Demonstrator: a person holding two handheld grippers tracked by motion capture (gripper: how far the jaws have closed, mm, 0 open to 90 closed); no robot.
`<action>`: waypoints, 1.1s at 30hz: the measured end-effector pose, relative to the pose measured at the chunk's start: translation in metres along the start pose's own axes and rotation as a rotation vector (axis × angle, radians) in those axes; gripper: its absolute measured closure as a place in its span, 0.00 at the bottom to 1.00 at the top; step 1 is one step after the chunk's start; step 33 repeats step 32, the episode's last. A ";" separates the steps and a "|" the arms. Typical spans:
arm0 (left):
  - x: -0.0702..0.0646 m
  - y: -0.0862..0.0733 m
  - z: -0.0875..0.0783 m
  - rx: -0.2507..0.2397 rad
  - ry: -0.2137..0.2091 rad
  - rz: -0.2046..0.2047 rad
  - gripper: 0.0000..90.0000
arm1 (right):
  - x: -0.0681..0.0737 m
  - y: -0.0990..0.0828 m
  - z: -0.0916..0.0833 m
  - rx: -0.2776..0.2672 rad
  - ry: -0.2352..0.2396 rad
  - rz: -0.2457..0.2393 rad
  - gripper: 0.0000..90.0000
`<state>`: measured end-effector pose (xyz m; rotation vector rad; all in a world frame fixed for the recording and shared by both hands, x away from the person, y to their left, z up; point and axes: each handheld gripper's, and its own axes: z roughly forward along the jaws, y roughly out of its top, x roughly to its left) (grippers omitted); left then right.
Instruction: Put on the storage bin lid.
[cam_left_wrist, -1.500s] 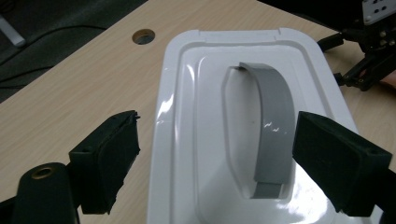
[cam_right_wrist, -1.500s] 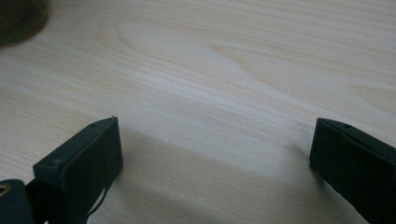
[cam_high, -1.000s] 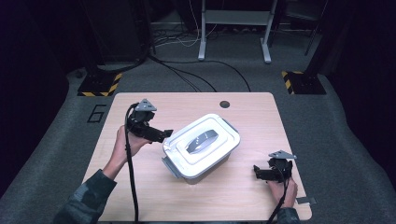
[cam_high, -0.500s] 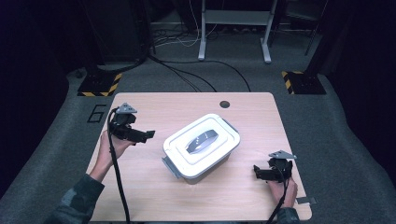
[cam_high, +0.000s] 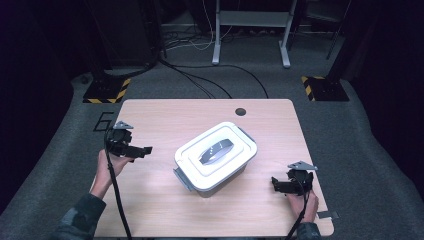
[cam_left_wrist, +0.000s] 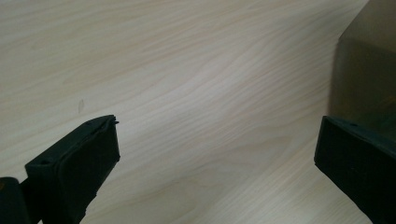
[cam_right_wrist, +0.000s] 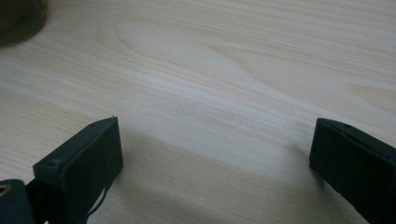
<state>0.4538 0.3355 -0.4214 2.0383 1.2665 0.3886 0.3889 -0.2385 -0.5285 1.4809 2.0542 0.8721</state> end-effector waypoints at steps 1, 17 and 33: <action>0.002 -0.003 0.002 0.008 0.003 -0.004 0.00 | 0.000 0.000 0.000 0.000 -0.002 -0.001 0.02; 0.016 -0.066 0.036 0.079 0.081 -0.007 0.00 | 0.000 0.000 0.000 0.000 0.000 0.000 0.02; 0.021 -0.107 0.047 -0.040 0.148 -0.007 0.00 | 0.000 0.000 0.000 0.001 0.000 -0.001 0.02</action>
